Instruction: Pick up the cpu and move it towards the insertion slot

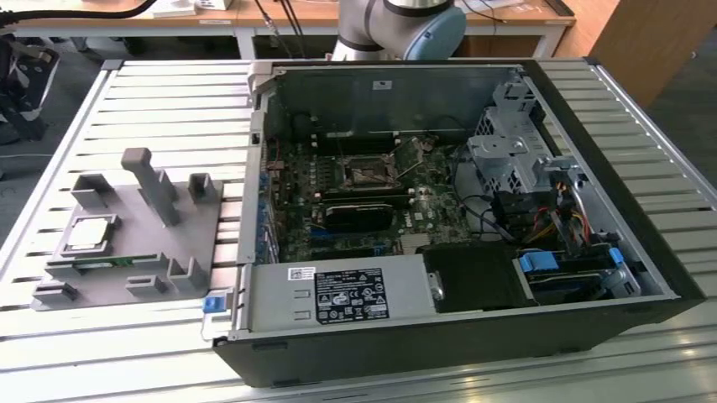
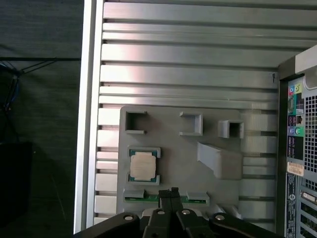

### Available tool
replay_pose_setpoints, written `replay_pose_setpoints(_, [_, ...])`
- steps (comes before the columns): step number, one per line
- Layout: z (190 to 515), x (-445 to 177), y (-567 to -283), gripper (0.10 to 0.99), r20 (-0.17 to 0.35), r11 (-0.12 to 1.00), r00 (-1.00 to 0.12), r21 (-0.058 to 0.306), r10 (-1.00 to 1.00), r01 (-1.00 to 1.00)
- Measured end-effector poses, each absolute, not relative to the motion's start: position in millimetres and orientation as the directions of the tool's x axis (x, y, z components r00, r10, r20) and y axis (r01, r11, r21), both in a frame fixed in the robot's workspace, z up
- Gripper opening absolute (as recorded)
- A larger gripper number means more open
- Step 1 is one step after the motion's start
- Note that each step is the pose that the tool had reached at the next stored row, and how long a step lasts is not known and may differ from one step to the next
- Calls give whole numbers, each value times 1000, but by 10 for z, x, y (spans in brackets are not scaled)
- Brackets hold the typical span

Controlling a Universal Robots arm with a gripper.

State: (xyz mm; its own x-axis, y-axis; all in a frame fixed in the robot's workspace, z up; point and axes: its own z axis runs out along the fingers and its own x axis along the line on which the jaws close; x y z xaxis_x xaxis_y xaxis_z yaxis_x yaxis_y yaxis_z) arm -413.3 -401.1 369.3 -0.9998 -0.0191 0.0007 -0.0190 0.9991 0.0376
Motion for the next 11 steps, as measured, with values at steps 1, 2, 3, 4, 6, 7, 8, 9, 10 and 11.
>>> replay_pose_setpoints(1, [3692,-4164,-4011,106,0,999,-1000,38,-19,-19])
replay_pose_setpoints(2, [3692,-4193,-4011,106,1,999,-1000,38,-19,-19])
replay_pose_setpoints(3, [3692,-4221,-4011,106,1,999,-1000,38,-19,-19])
replay_pose_setpoints(4, [3692,-4248,-4011,106,1,999,-1000,38,-19,-19])
replay_pose_setpoints(6, [3692,-4305,-4011,106,1,999,-1000,38,-19,-19])
replay_pose_setpoints(7, [3692,-4335,-4011,106,1,999,-1000,38,-19,-19])
replay_pose_setpoints(8, [3692,-4366,-4011,106,1,999,-1000,38,-19,-19])
replay_pose_setpoints(9, [3691,-4393,-4011,106,1,999,-1000,38,-19,-19])
replay_pose_setpoints(10, [3690,-4416,-4011,106,1,999,-1000,38,-19,-19])
replay_pose_setpoints(11, [3690,-4436,-4011,106,1,999,-1000,38,-19,-19])
